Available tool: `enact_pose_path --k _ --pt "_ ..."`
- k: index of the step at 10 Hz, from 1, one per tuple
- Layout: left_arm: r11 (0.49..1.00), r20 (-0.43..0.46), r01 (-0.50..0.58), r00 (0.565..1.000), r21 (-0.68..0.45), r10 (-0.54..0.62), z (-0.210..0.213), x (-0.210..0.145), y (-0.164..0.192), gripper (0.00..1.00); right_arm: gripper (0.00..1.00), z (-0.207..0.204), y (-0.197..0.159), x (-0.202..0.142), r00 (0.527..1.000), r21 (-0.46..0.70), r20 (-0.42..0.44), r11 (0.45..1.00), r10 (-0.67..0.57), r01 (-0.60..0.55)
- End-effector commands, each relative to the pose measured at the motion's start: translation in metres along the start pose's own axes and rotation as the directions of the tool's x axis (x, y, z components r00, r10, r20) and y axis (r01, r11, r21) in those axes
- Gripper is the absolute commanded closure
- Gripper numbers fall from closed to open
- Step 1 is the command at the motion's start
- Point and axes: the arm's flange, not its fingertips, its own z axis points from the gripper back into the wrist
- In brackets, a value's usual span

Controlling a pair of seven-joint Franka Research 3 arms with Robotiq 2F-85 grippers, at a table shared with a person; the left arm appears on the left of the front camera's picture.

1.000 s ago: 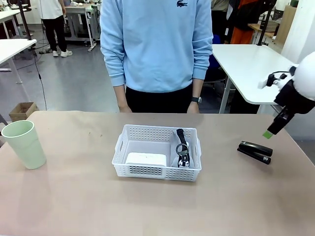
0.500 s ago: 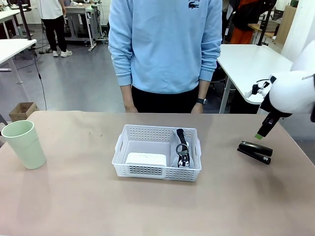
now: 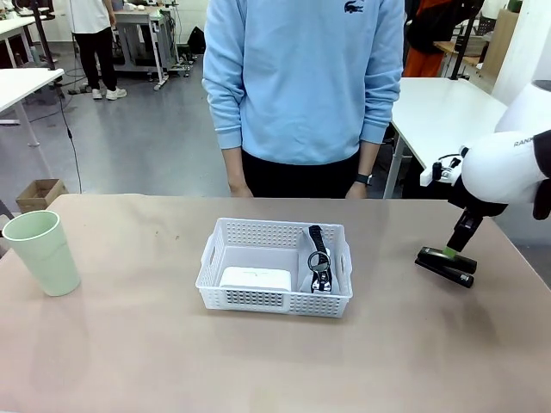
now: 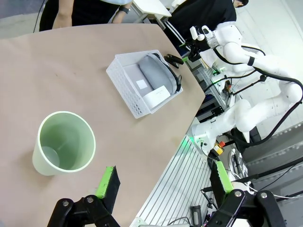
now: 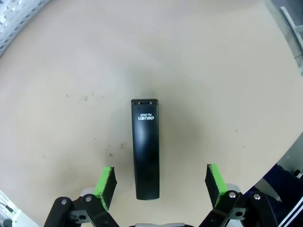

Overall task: Efficiently arrange items inside the basket to fit them all.
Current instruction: Pick up the Stapler and place it inside the Organizing basket.

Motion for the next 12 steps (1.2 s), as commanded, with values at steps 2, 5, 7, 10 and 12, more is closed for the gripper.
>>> enact_pose_path --k 2,5,7,10,12 --pt "1.000 -0.008 -0.003 1.000 0.008 0.003 -0.001 -0.002 -0.002 0.00 0.00 -0.007 -0.003 0.007 0.999 0.034 -0.005 0.998 0.048 -0.048" --pt "1.000 -0.008 -0.003 1.000 0.008 0.003 -0.001 -0.002 -0.002 0.00 0.00 -0.047 0.003 0.009 0.999 0.034 -0.027 0.999 0.043 -0.042" --pt "1.000 -0.008 -0.003 1.000 0.008 0.003 -0.001 -0.002 -0.002 0.00 0.00 -0.054 0.004 0.008 0.998 0.050 -0.021 0.997 0.053 -0.052" --pt "1.000 -0.008 -0.003 1.000 0.008 0.003 -0.001 -0.002 -0.002 0.00 0.00 -0.060 0.001 0.007 0.998 0.065 -0.035 0.996 0.056 -0.054" --pt "1.000 -0.008 -0.003 1.000 0.008 0.003 -0.001 -0.002 -0.002 0.00 0.56 -0.060 0.002 0.008 0.997 0.067 -0.039 0.996 0.066 -0.063"
